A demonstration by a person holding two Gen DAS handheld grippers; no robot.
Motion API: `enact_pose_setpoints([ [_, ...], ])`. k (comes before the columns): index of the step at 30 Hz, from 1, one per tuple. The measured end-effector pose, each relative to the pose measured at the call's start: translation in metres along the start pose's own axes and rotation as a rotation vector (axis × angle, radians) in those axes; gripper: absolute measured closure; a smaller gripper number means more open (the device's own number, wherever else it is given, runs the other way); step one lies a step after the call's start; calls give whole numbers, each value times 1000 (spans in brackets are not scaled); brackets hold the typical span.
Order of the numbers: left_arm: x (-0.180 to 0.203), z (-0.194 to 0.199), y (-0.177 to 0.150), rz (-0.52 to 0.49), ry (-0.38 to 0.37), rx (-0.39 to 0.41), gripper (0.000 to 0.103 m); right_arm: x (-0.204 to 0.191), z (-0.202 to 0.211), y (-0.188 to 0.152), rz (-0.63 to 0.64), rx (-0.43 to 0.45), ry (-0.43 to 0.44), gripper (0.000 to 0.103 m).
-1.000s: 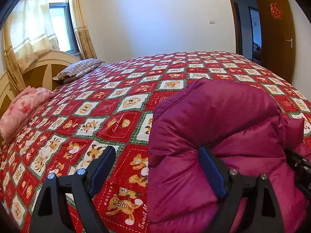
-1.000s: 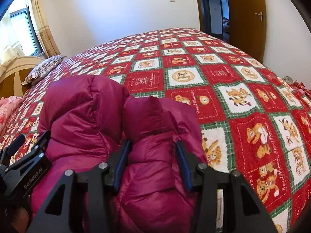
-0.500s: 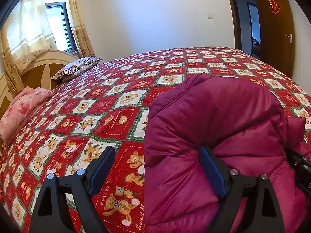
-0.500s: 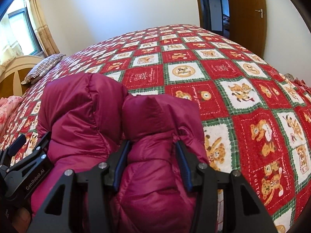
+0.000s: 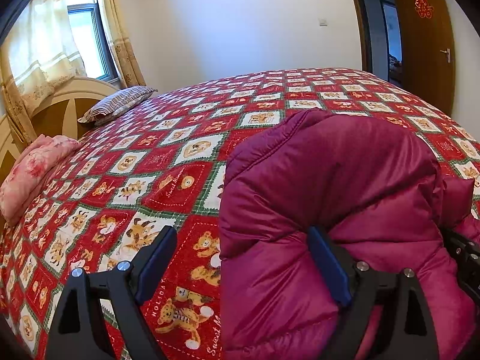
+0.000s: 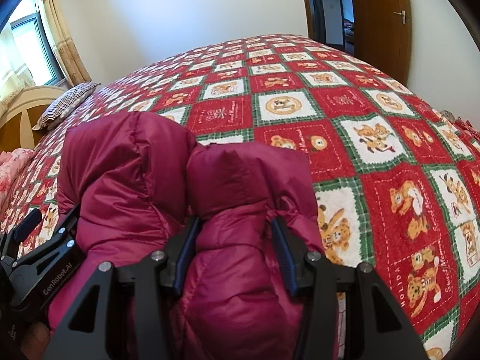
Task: Fold large clothes
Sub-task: 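Lift the magenta jacket bundle with both grippers and roll it over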
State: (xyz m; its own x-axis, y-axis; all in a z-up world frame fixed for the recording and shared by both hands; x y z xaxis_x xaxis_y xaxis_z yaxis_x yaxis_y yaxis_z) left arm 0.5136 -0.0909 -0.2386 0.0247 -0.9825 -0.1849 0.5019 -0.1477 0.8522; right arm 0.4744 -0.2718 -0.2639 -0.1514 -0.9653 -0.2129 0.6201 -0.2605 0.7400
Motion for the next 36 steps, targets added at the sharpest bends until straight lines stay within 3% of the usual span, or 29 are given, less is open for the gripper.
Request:
enact_pose_setpoints([
  [14,-1,0,-2,7,-22,-9,12,1,-1,-2,-6,1,7,50],
  [17,-4,21,2,-32,-69,-6,12,4,7,-1,-11,-6,36,45],
  [19,-11,50,6,-49,-109,47,12,13,25,0,-21,22,64,37],
  [21,-18,76,1,-53,-187,63,12,24,42,1,-45,48,91,35],
  [24,-28,93,-19,16,-284,-3,12,32,57,1,-61,51,122,32],
  [27,-23,86,-40,48,-316,-101,12,36,61,0,-60,40,119,23],
  [31,-14,82,-46,39,-306,-98,12,37,49,-15,-77,-26,151,23],
  [36,-7,82,-50,23,-304,-85,12,44,42,-25,-133,-44,193,21],
])
Point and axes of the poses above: each gripper's, at about its wrist camera, not at the fingertips, and z roughly against the way its jaws point, x to its right, y to its top, the point moved 9 cm from there along -z, roughly the way its jaws point, and after that the axes turned 8 degrees about x, right-handed, at the moved point
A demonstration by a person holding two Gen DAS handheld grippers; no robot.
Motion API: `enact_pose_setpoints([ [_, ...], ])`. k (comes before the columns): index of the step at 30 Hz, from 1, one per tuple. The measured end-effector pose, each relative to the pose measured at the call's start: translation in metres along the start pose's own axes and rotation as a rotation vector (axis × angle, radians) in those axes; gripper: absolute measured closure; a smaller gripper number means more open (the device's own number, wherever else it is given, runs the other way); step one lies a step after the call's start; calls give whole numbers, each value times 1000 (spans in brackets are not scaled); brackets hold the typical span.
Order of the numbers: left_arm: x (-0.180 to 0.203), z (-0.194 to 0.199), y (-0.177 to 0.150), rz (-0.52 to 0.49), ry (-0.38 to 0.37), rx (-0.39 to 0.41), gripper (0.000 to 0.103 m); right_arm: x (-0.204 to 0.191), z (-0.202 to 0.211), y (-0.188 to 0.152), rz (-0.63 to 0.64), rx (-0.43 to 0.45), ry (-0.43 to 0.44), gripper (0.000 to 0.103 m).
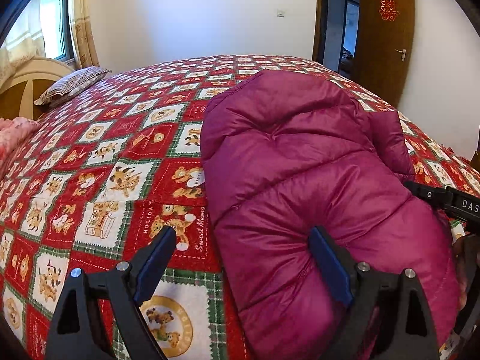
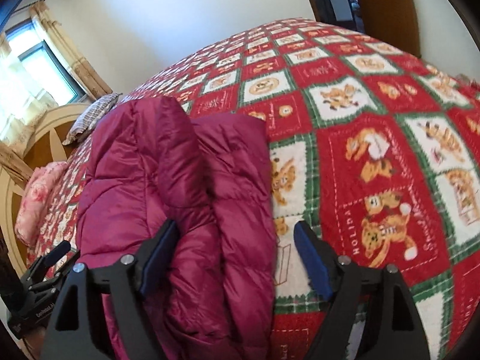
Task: Fold large clothes
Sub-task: 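Lift the magenta jacket bundle with both grippers and roll it over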
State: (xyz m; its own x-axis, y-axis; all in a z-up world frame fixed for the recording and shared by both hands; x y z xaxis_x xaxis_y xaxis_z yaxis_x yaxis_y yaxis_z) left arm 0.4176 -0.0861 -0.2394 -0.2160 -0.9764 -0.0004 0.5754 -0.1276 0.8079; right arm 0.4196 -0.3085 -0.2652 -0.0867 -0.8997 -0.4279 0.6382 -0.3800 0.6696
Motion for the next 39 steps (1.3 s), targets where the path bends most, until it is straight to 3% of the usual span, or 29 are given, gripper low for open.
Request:
enact_pose_setpoints([
  [7,4,-7,2,15,-10,9,12,-9,-2,-6,61,9,4,22],
  [11,5,-10,1,18,-19,10,12,-14,-3,-8,68,6,53,35],
  [22,9,-19,2,20,-41,-2,12,-17,-9,-7,44,-10,97,33],
  [27,12,-21,2,14,-85,-6,13,-21,-8,-10,72,-20,119,45],
  [32,18,-26,3,33,-139,-23,16,-21,-12,-10,48,-32,133,43],
  [34,21,-26,3,32,-159,-24,18,-22,-13,-11,52,-38,138,43],
  [39,36,-19,3,-15,-201,-4,41,-28,-14,-13,60,-60,183,65],
])
Point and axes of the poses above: each gripper's, at about its wrist camera, not at the fingertips, and z roughly against the way its jaws point, x to its right, y to its top, the point moved 9 cm from there along -z, roughly the way its jaws point, and after that the axes turned 8 degrees about x, right-handed, at the moved point
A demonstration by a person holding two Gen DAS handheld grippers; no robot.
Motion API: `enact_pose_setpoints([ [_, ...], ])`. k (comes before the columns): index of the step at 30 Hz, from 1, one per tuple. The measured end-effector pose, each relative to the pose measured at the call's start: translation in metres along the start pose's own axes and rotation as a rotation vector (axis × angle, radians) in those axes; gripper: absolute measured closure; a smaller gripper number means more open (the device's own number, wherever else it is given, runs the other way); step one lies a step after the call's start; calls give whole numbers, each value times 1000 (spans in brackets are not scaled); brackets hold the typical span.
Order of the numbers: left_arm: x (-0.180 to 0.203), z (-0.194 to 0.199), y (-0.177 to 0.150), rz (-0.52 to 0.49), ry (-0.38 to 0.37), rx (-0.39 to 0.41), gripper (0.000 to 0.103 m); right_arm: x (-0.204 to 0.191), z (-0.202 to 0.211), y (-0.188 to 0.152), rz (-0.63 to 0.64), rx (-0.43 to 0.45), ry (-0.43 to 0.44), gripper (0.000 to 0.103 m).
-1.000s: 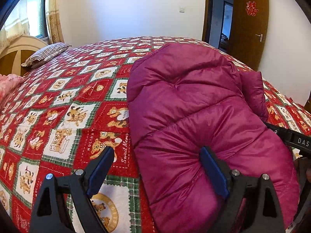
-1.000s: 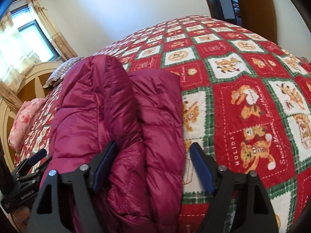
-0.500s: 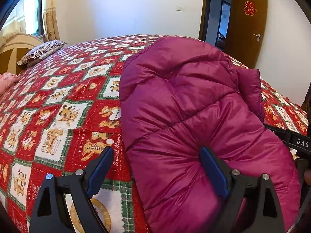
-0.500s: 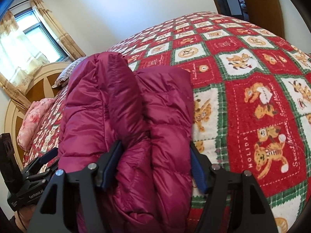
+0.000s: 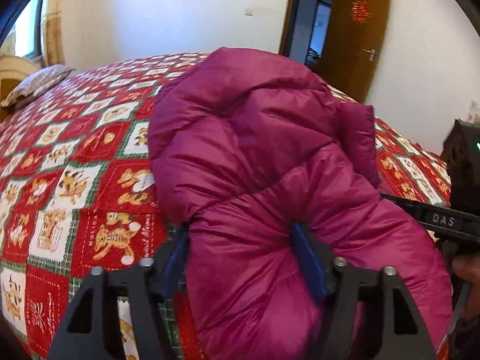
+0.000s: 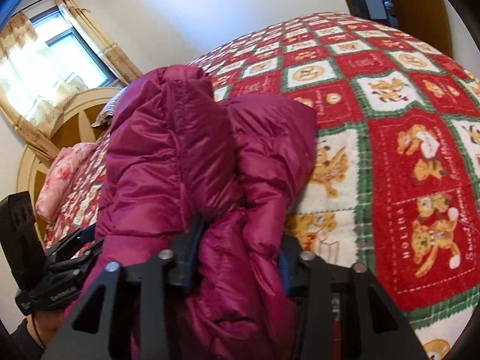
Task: Fold large clothes
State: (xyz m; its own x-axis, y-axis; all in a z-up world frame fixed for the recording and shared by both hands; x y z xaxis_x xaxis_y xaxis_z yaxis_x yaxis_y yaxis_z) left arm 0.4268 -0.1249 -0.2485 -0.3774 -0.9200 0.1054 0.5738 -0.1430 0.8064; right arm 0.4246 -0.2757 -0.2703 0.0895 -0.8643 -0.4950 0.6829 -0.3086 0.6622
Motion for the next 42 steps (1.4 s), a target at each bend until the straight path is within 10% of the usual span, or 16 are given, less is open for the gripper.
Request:
enact_pose_setpoints([
  [9,16,32,15,-117,89,71,85,-16,21,0,2,48,74,83],
  [21,7,131,50,-171,166,227,89,-78,65,10,17,150,213,84],
  [42,-88,201,1,-48,325,197,90,-186,37,-26,160,72,305,84],
])
Point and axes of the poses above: each gripper's, at about its wrist camera, not at the fingertips, and z roughly against the way its jaws point, x to its right, y to its top, the point moved 9 cm from there along -z, roughly the way its jaws point, and after that the axes turned 8 degrees about x, right-handed, at the moved point
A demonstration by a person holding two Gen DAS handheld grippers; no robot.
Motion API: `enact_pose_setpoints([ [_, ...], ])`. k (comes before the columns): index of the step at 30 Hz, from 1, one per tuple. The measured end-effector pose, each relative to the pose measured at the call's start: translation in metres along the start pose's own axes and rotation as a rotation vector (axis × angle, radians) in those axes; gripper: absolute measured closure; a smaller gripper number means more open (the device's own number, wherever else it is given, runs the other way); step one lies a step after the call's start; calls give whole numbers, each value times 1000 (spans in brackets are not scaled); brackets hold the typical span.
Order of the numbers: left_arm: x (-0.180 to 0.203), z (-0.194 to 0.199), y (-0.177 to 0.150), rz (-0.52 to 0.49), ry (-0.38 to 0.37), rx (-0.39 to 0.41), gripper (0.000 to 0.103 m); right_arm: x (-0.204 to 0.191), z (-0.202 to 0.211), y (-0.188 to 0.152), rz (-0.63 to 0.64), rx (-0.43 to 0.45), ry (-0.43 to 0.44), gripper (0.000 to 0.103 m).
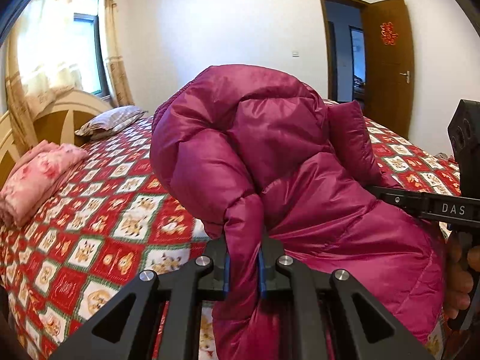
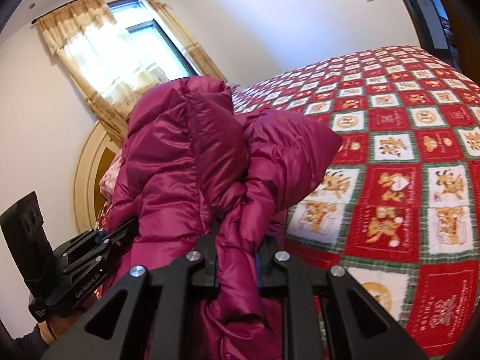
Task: Fold large clothes
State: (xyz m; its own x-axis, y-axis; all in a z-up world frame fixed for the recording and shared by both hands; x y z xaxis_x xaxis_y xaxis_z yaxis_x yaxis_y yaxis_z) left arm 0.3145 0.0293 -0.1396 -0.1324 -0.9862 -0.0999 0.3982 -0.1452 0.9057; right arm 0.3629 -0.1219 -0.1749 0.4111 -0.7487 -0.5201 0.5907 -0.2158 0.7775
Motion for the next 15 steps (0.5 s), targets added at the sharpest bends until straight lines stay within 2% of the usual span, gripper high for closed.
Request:
enact_pose_setpoints([
  [15,-38,-2,-33,64,24,-48,90,-26,-32,-22,39,-62,5,84],
])
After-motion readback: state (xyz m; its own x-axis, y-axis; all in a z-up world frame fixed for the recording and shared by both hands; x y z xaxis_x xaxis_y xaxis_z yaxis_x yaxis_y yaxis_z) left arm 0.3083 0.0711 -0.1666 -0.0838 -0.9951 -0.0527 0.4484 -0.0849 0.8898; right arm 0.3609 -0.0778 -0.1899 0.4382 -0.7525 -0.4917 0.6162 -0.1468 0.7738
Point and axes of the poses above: each gripper's, at about its wrist camera, not at the fingertips, and z roughly against the way its jaws point, x to its right, y to its top, the point moved 9 cm from there along -z, roughly the way its jaws point, and after that the axes turned 8 degrees about x, right-handed, at the moved point
